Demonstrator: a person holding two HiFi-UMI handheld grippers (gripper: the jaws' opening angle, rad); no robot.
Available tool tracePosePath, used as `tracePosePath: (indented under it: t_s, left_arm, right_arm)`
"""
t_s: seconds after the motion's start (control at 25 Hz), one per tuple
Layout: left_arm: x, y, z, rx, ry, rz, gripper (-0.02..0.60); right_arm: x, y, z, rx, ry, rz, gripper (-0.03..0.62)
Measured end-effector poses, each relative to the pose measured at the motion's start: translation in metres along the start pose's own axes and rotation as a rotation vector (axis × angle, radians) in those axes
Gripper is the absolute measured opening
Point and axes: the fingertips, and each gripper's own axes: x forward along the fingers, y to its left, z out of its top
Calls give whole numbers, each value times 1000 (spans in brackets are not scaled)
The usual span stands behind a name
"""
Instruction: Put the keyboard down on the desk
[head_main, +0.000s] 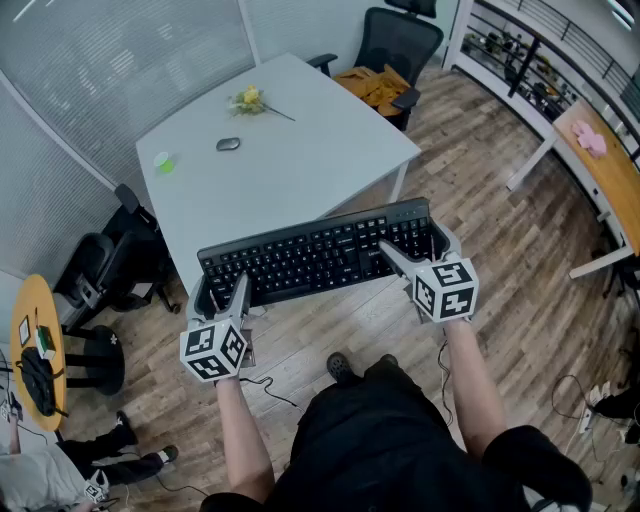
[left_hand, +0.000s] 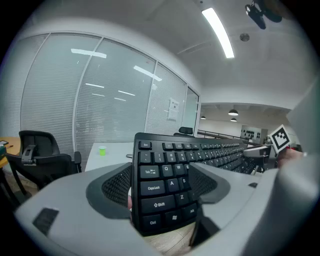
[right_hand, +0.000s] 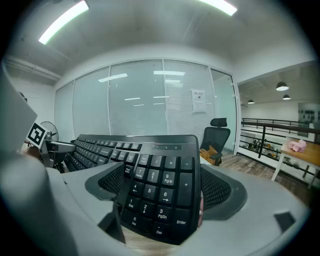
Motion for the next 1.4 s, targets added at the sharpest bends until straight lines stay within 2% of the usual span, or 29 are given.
tracePosePath:
  t_s: [0.48, 0.76, 1.12, 1.4]
  left_arm:
    - [-10, -4, 3, -1, -12, 26, 341]
    - [-9, -3, 6, 5, -31, 15, 341]
    - [-6, -8, -6, 10, -13, -13, 341]
    - [6, -11, -5, 22, 4, 10, 341]
  right_arm:
    - [-5, 1, 6, -17, -13, 15, 485]
    - [-8, 3, 8, 1, -18, 12, 474]
    - [-17, 1, -9, 19, -3, -13, 474]
    - [0, -11, -13, 39, 12, 12, 474]
